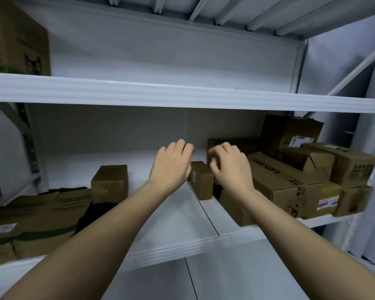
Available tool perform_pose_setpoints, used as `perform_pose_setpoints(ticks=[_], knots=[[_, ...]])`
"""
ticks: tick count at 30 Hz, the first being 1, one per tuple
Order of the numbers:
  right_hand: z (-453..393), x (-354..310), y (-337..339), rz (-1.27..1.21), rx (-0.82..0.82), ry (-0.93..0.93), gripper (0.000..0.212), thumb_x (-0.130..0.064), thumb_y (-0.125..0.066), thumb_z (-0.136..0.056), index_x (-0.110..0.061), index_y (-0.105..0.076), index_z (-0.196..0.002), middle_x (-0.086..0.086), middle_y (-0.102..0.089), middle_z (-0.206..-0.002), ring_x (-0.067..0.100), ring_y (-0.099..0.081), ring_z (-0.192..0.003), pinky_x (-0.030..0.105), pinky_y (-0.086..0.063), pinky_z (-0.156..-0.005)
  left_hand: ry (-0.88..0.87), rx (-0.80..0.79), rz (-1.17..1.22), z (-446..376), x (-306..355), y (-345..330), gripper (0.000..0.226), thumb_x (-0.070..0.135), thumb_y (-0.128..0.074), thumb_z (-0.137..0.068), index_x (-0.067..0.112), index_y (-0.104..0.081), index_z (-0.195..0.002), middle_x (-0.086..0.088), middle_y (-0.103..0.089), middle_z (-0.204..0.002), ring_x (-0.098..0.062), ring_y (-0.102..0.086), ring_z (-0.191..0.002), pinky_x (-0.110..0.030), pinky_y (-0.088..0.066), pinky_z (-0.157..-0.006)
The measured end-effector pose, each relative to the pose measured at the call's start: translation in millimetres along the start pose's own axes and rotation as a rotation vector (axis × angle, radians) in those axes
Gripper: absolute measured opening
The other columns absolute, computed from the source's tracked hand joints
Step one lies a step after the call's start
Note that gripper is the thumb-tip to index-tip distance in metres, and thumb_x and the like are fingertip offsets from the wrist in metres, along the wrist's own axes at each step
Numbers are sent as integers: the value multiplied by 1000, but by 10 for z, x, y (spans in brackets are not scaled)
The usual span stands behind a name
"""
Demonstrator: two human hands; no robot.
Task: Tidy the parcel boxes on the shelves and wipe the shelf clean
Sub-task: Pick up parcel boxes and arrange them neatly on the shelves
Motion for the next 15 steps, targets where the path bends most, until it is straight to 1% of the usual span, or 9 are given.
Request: perform_pose_setpoints(ticks=[2, 5, 7, 9, 12, 15], knots=[[86, 102, -163, -5, -74, -43, 24, -22, -47, -94, -21, -62, -112, -2, -59, -113, 17, -53, -102, 32, -45, -83, 39, -119, 22, 65, 69, -151, 25, 13, -57, -83, 13, -56, -108, -7, -56, -101, -28, -58, -86, -34, -39, -66], [193, 267, -403, -19, -154, -90, 25, -21, -47, -93, -19, -62, -114, -1, -58, -115, 17, -53, -103, 30, -46, -81, 91, -263, 46, 107, 175, -416, 33, 17, -45, -93, 17, -45, -125, -4, -51, -120, -25, -53, -107, -33, -40, -81], [238, 385, -570, -32, -205, -121, 26, -21, -47, -94, -19, -62, -115, -2, -58, -116, 16, -53, -103, 27, -45, -78, 127, -326, 49, 113, 241, -614, 34, 16, -42, -94, 17, -42, -129, -5, -50, -123, -25, -51, -110, -33, -40, -84], [249, 498, -746, -31, -261, -131, 26, -22, -47, -94, -19, -60, -117, -1, -57, -118, 15, -54, -104, 27, -47, -79, 168, -380, 48, 111, 304, -825, 35, 16, -42, -94, 17, -42, -129, -6, -49, -126, -25, -52, -111, -34, -41, -85], [207, 676, -1040, -57, -346, -147, 29, -22, -48, -95, -16, -57, -122, 2, -55, -122, 17, -53, -108, 29, -49, -84, 240, -483, 62, 76, 400, -1198, 39, 17, -44, -94, 16, -40, -133, -7, -48, -132, -25, -52, -114, -34, -43, -87], [150, 848, -1345, -93, -443, -173, 31, -23, -48, -95, -16, -55, -124, 3, -52, -126, 19, -51, -112, 33, -48, -91, 339, -607, 105, -8, 467, -1550, 43, 17, -47, -94, 15, -37, -135, -9, -46, -133, -26, -51, -114, -35, -44, -86]])
Point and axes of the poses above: each hand's wrist, its own z-axis away from the middle knuckle, its own y-axis out of the back of the hand, x = y × z, the point moved 3 cm from there along -z, towards the middle knuckle
